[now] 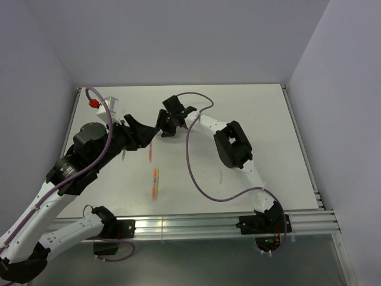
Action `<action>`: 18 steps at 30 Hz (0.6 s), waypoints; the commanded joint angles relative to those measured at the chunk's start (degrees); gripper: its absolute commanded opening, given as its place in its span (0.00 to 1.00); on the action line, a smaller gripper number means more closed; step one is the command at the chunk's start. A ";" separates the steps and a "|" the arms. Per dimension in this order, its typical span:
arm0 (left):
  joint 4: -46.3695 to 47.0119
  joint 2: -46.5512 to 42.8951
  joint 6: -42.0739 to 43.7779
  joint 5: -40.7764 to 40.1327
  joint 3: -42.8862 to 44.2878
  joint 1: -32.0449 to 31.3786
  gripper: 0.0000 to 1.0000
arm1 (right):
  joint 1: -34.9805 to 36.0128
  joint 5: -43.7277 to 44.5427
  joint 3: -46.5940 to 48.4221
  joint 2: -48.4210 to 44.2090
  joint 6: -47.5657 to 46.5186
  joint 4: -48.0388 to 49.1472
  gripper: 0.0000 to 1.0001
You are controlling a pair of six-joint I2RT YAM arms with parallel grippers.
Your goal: Insert the pens into the pen caps
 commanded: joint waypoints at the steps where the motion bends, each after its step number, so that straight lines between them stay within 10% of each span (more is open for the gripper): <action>1: 1.72 -0.05 -0.59 0.75 -0.17 -0.13 0.60 | -0.22 2.22 -1.29 -3.26 -1.77 -1.41 0.60; 18: 10.41 8.47 1.61 4.44 3.26 -0.05 0.61 | -8.48 8.38 -18.84 -50.42 -9.68 -6.06 0.99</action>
